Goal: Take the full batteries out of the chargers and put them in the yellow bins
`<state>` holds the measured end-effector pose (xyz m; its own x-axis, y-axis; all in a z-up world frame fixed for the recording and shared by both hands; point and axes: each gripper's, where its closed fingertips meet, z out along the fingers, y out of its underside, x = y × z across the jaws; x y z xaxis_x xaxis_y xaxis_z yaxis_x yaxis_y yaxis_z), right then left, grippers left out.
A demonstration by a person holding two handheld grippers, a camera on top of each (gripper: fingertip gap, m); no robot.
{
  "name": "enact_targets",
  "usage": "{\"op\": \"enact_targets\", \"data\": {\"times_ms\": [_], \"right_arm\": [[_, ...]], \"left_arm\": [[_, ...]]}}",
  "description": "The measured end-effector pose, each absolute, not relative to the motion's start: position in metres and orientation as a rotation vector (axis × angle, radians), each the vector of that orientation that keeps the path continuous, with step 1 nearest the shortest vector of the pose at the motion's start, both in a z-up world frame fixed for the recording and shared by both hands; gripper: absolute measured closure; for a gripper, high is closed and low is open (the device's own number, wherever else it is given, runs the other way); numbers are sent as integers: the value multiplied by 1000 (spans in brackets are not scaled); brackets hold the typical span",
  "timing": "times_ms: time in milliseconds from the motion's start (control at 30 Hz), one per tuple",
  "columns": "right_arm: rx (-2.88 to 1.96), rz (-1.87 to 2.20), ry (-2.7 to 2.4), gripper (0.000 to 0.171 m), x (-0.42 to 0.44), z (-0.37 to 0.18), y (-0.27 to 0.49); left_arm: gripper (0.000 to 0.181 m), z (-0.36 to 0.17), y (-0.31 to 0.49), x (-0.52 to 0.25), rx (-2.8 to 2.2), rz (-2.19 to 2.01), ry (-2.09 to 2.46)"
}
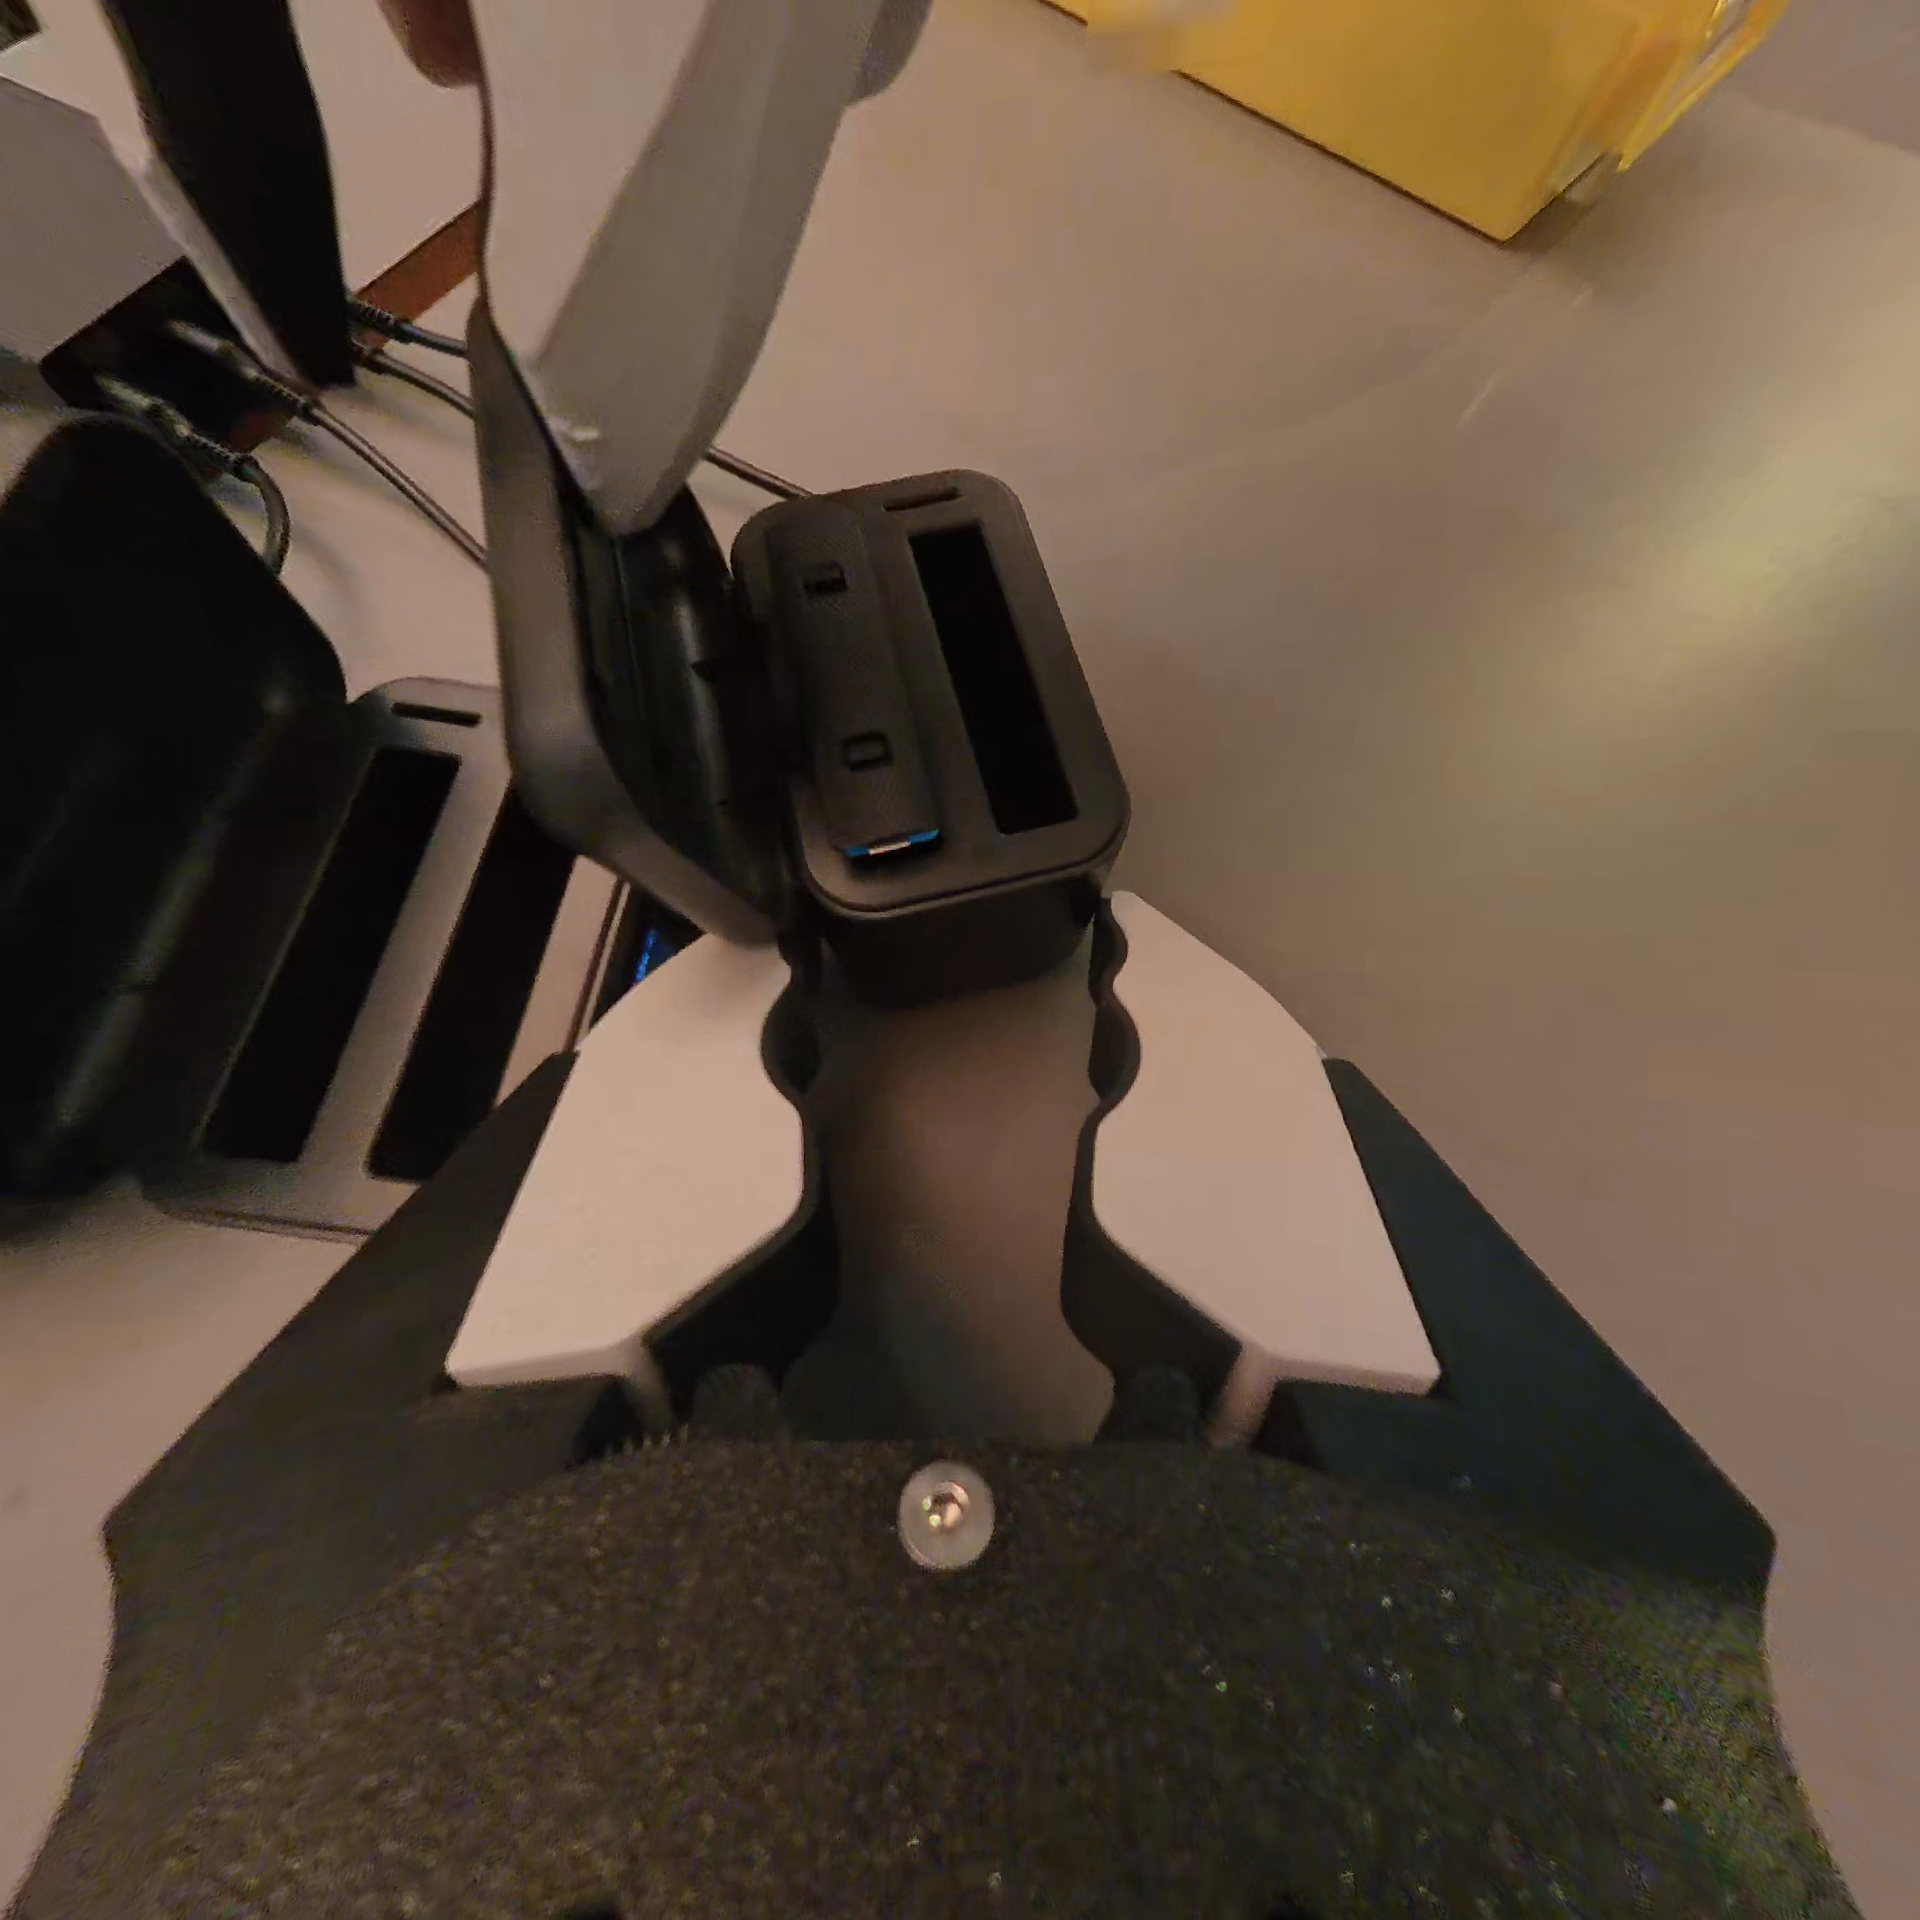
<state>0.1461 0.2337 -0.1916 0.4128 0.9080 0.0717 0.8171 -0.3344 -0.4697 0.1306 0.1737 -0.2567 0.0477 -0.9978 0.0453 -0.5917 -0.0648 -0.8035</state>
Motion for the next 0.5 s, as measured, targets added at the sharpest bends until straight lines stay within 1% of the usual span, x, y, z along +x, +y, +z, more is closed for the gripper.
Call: {"op": "enact_targets", "data": {"times_ms": [100,200,267,300,333,500], "right_arm": [[-2252,247,-1329,137,156,-182,233],[-2239,239,-1065,133,164,-163,229],[-2246,228,-859,123,171,-160,222],[-2255,226,-766,119,173,-163,216],[-2254,242,-689,109,172,-167,209],[-2202,187,-469,103,156,-200,196]], "left_arm": [[131,-258,175,130,-1717,-837,1614],[132,-258,175,129,-1733,-847,1611],[132,-258,175,129,-1739,-847,1606],[131,-258,175,129,-1742,-847,1604],[131,-258,175,129,-1744,-846,1601],[131,-258,175,129,-1742,-848,1594]]}}
